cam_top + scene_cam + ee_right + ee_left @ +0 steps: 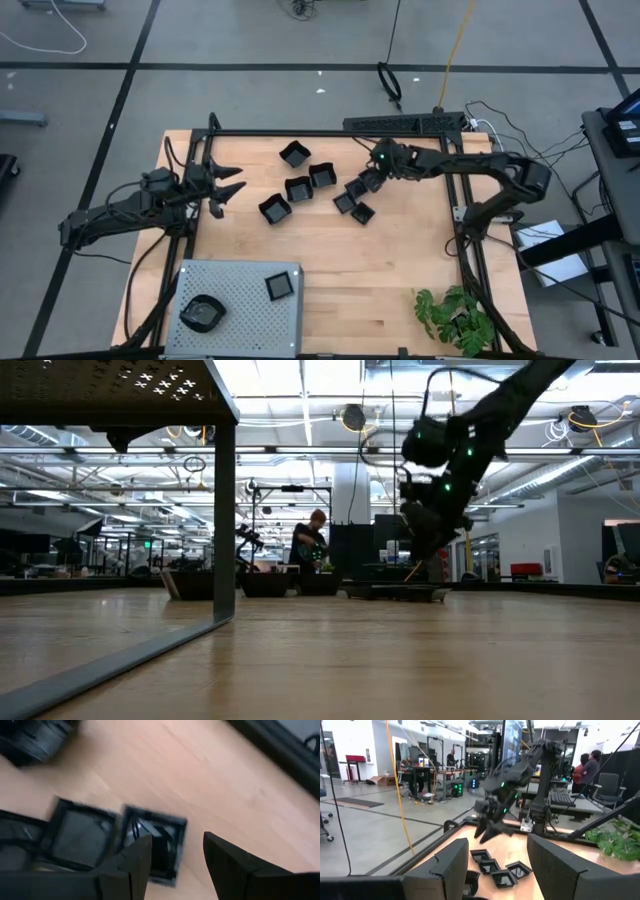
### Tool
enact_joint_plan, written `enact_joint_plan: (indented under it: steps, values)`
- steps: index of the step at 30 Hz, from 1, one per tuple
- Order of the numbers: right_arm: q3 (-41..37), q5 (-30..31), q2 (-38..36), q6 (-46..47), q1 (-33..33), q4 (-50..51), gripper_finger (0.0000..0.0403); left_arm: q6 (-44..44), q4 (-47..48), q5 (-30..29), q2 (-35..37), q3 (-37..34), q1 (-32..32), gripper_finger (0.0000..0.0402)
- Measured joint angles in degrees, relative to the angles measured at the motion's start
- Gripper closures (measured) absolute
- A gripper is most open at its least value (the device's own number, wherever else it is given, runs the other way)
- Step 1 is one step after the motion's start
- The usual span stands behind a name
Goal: Pick & Place Mini shaped plates
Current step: Stack the square plate on top of the other square plate on the shelf
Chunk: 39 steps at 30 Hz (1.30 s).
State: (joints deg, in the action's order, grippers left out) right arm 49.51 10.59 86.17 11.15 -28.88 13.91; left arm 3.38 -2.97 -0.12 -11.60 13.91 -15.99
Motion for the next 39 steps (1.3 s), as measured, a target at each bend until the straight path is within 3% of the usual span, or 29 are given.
enact_joint_plan:
  steps: [9, 15, 23, 29, 34, 39]
  values:
    - [-2.16, -2.94, 1.75, 0.05, -1.05, -3.19, 0.0236, 0.12, -0.76, 0.0, 0.0, 0.0, 0.0, 0.0194]
    - [-4.89, -1.24, 2.48, 0.31, -2.05, -7.96, 0.0236, 2.77, -1.79, 0.01, -0.02, 0.0, 0.0, 0.0195]
    - [-5.11, -3.0, 8.61, 0.79, -2.3, -11.3, 0.0236, 3.43, -1.65, -0.47, -0.02, 0.0, -0.01, 0.0194]
    - [-5.24, -3.15, 7.78, -1.11, -2.27, -12.74, 0.0241, 6.44, -1.58, -4.36, -0.02, 0.0, -0.02, 0.0195]
    - [-5.29, -3.17, 5.99, -1.87, -2.27, -12.84, 0.0286, 7.61, -1.54, -4.46, -0.02, 0.0, 0.0, 0.0195]
    - [-5.26, -3.48, 5.92, -4.74, -2.27, -12.7, 0.0367, 14.57, -1.79, -5.18, -1.21, 0.0, 0.0, 0.0195]
